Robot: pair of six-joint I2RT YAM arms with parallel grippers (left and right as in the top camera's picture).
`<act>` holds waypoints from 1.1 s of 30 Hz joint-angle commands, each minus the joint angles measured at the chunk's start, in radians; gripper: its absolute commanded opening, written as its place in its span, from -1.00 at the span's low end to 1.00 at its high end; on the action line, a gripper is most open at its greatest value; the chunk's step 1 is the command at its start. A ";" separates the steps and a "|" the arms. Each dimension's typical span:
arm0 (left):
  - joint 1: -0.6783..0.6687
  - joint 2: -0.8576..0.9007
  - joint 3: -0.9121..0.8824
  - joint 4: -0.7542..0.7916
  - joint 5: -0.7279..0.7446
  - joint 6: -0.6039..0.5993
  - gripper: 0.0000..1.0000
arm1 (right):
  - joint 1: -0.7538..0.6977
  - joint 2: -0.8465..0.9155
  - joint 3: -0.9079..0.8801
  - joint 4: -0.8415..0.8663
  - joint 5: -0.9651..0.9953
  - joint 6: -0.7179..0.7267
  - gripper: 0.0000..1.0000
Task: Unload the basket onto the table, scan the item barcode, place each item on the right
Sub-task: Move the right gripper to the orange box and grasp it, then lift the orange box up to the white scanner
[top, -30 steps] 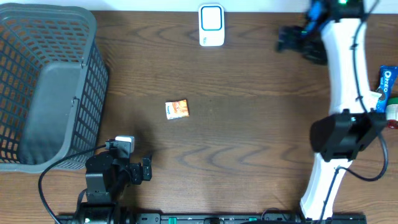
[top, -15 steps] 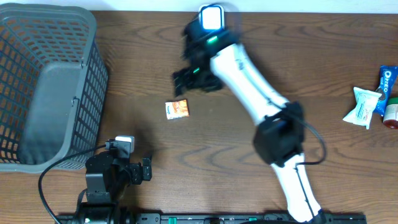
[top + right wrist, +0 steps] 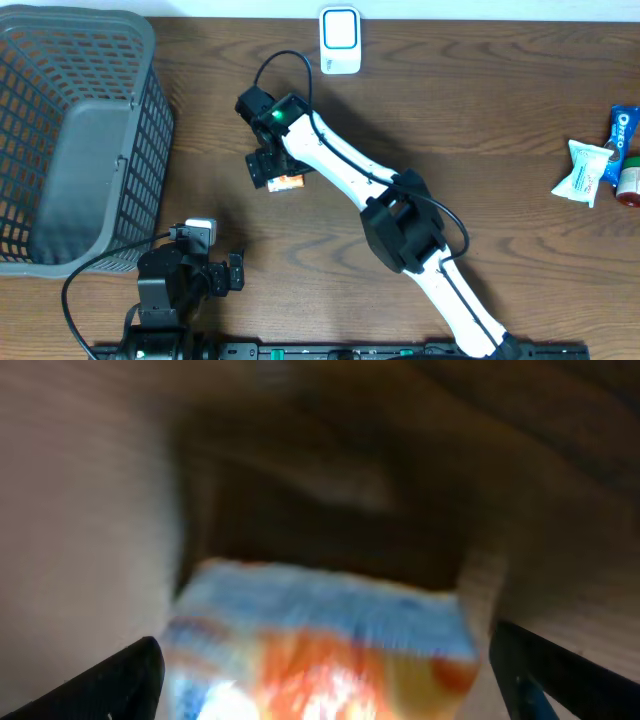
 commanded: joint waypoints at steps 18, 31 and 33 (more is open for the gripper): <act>-0.001 -0.001 -0.002 0.000 0.012 -0.002 0.96 | -0.046 -0.042 0.007 -0.214 0.014 0.023 0.08; -0.001 -0.001 -0.002 0.000 0.012 -0.002 0.96 | -0.230 -0.159 0.001 -0.498 -0.348 -0.232 0.21; -0.001 -0.001 -0.002 0.000 0.012 -0.002 0.96 | -0.245 -0.159 -0.001 -0.498 -0.391 -0.232 0.20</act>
